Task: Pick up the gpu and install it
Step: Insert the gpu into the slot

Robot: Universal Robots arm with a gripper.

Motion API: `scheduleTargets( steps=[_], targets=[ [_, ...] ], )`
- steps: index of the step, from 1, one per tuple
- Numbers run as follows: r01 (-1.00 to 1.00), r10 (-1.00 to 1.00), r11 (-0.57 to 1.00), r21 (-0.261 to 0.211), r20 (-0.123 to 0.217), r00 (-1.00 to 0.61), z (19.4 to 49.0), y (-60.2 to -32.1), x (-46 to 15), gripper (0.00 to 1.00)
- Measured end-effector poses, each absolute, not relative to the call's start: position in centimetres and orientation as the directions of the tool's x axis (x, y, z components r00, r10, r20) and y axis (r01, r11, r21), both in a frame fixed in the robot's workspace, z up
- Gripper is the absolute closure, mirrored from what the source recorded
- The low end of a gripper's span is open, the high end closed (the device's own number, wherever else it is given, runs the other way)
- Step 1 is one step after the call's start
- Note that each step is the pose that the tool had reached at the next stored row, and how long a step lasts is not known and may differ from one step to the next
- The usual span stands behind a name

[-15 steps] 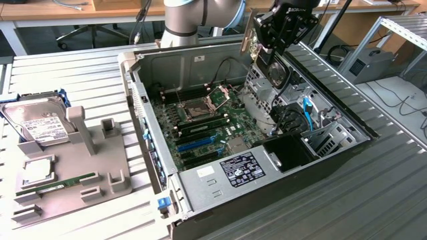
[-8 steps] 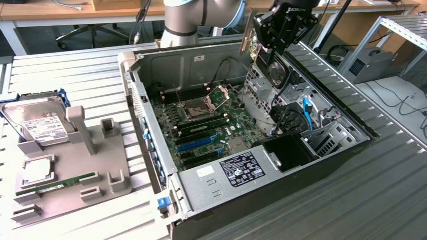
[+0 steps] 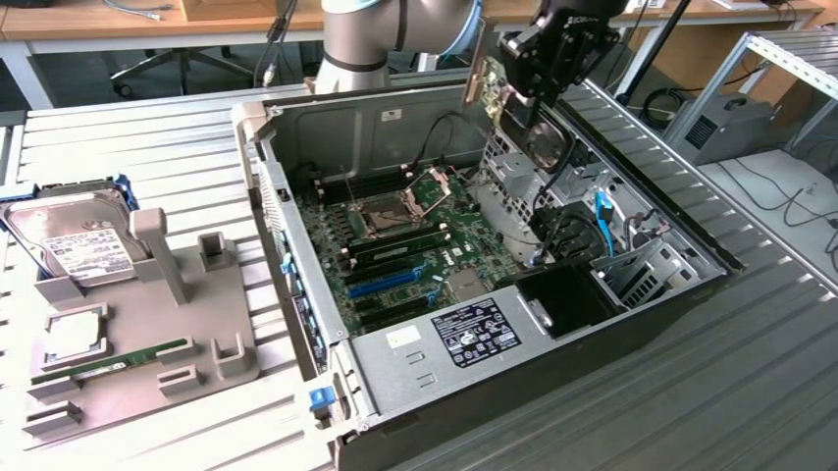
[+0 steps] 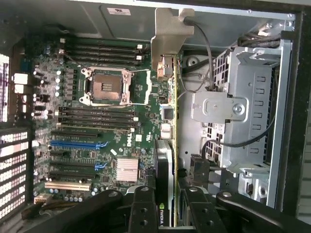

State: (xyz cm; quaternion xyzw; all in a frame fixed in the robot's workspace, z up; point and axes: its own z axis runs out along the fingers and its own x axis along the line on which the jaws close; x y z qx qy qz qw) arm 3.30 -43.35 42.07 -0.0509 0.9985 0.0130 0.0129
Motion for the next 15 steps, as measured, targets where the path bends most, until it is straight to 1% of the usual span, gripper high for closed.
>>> scheduleTargets(
  steps=[15],
  targets=[
    [-0.357,-0.357,0.934,0.018,-0.025,-0.934,42.06,-43.29,3.3,0.73]
  ],
)
